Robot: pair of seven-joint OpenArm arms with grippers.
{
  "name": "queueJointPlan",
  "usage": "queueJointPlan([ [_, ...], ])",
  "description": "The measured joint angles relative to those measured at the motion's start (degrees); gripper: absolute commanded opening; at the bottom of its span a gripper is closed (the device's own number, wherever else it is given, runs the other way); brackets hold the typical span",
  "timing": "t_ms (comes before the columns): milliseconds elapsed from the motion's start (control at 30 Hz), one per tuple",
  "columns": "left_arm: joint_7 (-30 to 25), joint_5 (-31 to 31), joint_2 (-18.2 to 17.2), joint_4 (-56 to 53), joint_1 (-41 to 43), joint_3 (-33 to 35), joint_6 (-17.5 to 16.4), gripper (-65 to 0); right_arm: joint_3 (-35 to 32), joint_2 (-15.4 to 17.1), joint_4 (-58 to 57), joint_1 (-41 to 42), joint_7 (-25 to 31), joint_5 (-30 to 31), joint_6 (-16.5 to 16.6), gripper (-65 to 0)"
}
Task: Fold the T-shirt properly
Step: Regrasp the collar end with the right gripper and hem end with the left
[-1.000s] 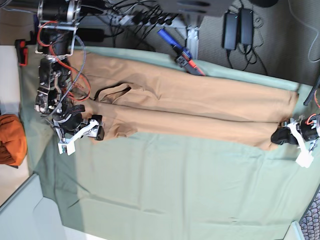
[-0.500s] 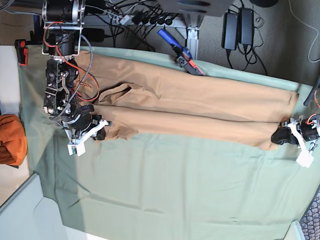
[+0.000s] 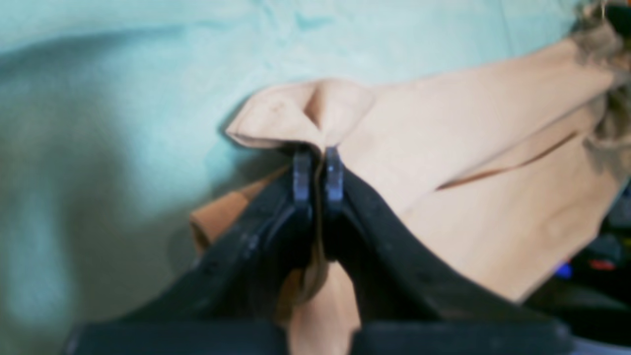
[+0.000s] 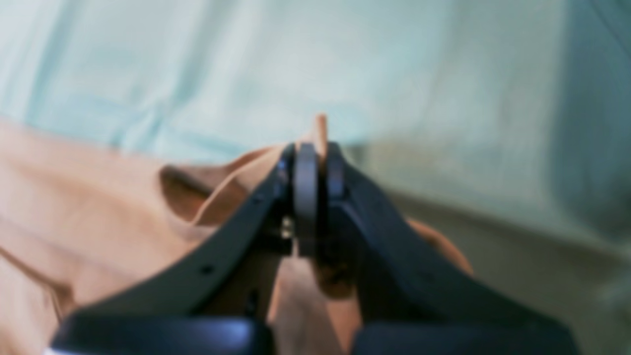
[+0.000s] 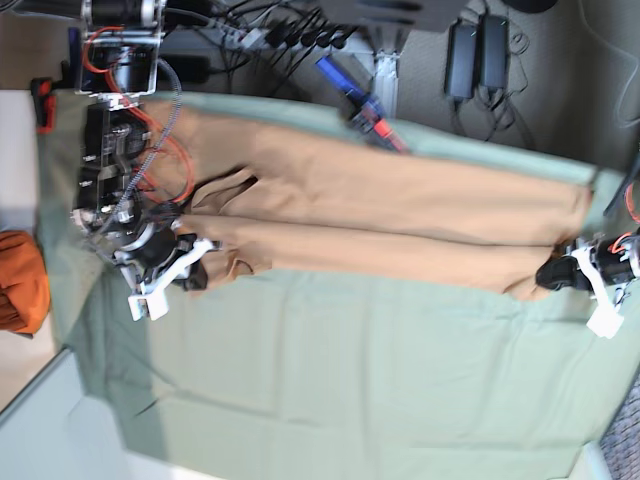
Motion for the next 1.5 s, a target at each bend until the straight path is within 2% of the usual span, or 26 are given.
queueJointPlan([
  [167, 2.99, -4.59, -2.23, 3.39, 1.92, -0.02, 0.00, -65.0, 1.27, 1.40, 9.49, -9.66, -0.66, -0.17, 0.02, -65.0],
  [267, 3.21, -4.26, -3.65, 6.14, 4.70, -0.02, 0.02, -65.0, 4.72, 1.49, 14.97, -14.86, -0.68, 1.40, 0.04, -65.0],
  [400, 3.54, -4.11, -4.11, 9.64, 6.36, -0.02, 0.02, -65.0, 10.36, 1.77, 20.70, -20.24, -0.50, 3.19, 0.04, -65.0],
  [533, 3.45, -3.06, -4.26, 10.23, 6.91, -0.02, 0.02, -65.0, 13.20, 1.86, 23.52, -25.18, -0.52, 4.44, 0.04, -65.0],
  [567, 3.23, -2.91, -4.26, 10.23, 6.91, -0.02, 0.02, -62.6, 13.35, 1.84, 23.85, -26.16, -0.74, 4.42, 0.04, -65.0],
  [767, 3.06, -0.87, -4.26, 10.25, 6.93, -0.02, 0.02, -38.8, 13.40, 1.84, 25.29, -30.16, -1.97, 4.57, 0.04, -64.4],
  [867, 3.04, 0.44, -4.26, 10.25, 6.93, -0.02, 0.02, -30.9, 13.40, 1.70, 25.29, -31.65, -1.99, 4.39, 0.04, -29.1],
  [900, 3.04, 0.63, -4.26, 10.25, 6.99, -0.02, 0.02, -28.8, 13.40, 1.70, 25.29, -31.89, -2.21, 4.42, 0.04, -22.8],
  [933, 3.06, 0.72, -4.28, 10.25, 7.08, -0.02, 0.02, -27.7, 13.40, 1.70, 25.29, -31.91, -2.51, 4.39, 0.04, -21.1],
  [1233, 1.60, 3.04, -6.60, 10.25, 7.72, -0.96, 0.00, -27.4, 13.40, 1.53, 31.10, -31.76, -2.84, 4.39, 0.04, -21.3],
  [1367, 1.31, 2.54, -6.97, 10.25, 9.22, -4.07, 0.00, -27.3, 13.46, -0.72, 31.87, -31.76, -2.64, 4.44, 0.04, -21.3],
  [1500, 1.01, 2.19, -6.64, 10.23, 12.31, -4.11, -0.02, -27.3, 13.46, -3.39, 31.80, -31.74, -2.73, 4.39, 0.04, -21.3],
])
